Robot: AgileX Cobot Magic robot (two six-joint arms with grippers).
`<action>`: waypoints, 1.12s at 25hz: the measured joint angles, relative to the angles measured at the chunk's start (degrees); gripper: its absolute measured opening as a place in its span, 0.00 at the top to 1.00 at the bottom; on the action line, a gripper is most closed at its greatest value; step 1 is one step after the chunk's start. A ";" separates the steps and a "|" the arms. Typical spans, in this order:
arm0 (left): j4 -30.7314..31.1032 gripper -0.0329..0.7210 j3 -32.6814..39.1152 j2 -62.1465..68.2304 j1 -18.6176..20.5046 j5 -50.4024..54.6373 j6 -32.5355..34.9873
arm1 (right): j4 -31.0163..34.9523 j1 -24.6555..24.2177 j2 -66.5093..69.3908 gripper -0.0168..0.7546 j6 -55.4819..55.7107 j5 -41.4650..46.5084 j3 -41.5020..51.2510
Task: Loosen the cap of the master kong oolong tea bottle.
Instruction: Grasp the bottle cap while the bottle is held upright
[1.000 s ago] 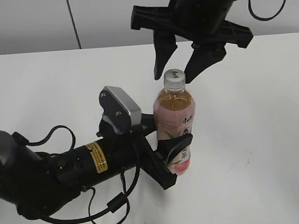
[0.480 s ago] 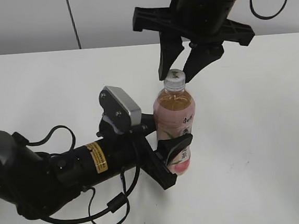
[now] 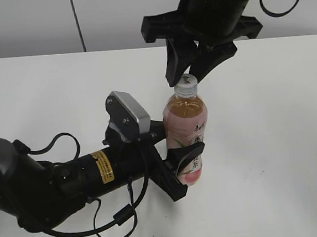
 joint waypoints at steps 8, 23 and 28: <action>0.09 0.45 0.00 0.00 0.00 0.00 0.06 | 0.41 0.00 0.00 0.63 -13.49 -0.35 -0.02; 0.32 0.45 0.00 0.00 0.00 -0.04 0.00 | 2.03 0.07 -2.52 0.30 9.13 -0.14 -0.56; 0.32 0.45 0.00 0.00 0.00 -0.04 0.00 | 0.58 0.07 -3.05 0.33 12.16 -0.08 0.19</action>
